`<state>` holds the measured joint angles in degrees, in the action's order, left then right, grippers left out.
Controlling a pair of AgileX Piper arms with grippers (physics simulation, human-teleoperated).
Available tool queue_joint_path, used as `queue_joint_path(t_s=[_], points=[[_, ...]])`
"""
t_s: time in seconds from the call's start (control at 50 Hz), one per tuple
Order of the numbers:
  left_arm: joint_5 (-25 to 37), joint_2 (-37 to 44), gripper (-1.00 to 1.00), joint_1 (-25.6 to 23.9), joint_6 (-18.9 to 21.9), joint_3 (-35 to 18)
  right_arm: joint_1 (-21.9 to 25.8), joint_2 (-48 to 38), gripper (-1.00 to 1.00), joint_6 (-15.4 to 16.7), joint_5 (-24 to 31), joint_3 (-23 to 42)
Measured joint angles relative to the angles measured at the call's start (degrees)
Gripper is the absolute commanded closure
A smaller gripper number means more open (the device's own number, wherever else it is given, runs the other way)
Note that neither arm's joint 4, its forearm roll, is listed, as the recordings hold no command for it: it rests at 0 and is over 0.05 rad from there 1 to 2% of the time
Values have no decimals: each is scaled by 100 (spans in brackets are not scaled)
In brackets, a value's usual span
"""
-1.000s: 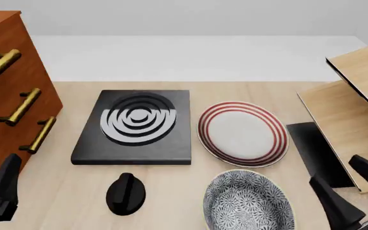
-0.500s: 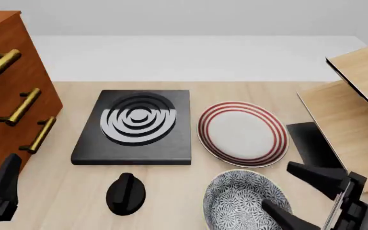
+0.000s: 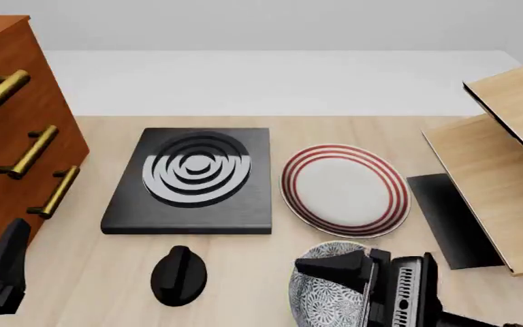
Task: Pick up the cream cheese and put it in the bowl.
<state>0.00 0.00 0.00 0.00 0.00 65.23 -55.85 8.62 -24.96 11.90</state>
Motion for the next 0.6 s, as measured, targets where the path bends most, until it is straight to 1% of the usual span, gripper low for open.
queue_joint_path(t_s=[0.16, 0.36, 0.6], points=[[0, 0, -100, 0, 0, 0, 420, -781, -100, 17, -376, 248], [0, 0, -100, 0, 0, 0, 860, -1751, -100, 44, -723, 656], [0, 0, -100, 0, 0, 0, 1208, -2750, -100, 11, -964, 1152]])
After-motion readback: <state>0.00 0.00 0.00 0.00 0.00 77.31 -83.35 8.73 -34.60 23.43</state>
